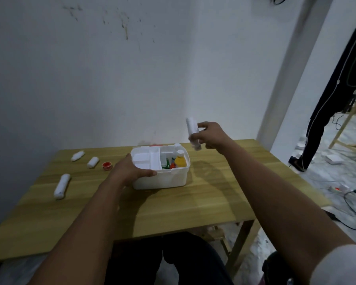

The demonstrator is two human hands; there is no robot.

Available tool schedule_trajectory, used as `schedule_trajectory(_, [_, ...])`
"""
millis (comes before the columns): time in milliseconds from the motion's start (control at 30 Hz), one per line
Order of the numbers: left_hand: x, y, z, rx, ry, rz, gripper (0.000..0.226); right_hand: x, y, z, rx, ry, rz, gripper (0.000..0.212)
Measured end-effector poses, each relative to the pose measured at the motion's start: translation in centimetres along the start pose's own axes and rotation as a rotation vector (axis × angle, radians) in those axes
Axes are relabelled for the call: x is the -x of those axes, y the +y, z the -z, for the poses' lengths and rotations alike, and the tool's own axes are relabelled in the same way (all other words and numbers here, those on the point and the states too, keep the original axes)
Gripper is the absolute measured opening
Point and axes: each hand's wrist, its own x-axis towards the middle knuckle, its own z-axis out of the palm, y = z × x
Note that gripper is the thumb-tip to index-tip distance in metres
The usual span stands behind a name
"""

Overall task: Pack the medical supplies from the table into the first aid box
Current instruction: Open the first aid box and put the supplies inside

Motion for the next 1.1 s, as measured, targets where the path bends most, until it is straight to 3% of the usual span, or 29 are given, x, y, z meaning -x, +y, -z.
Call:
schedule_trajectory(100, [-0.1, 0.0, -0.1, -0.015, 0.009, 0.007, 0.098, 1.2, -0.2, -1.9, 0.011, -0.011, 0.041, 0.042])
schedule_trajectory(233, [0.0, 0.1, 0.1, -0.041, 0.005, 0.031, 0.102, 2.1, 1.2, -4.3, 0.099, -0.01, 0.043, 0.034])
schedule_trajectory(567, [-0.1, 0.0, 0.1, -0.055, 0.01, 0.029, 0.106, 4.0, 3.4, -7.4, 0.39, 0.059, 0.111, 0.054])
schedule_trajectory(800, [-0.3, 0.0, 0.1, -0.049, -0.001, 0.028, 0.103, 3.9, 3.1, -6.2, 0.289, 0.006, 0.074, 0.084])
schedule_trajectory(1100, [-0.5, -0.2, 0.0, -0.061, 0.01, 0.031, 0.104, 3.5, 3.2, -6.0, 0.333, 0.012, 0.155, 0.053])
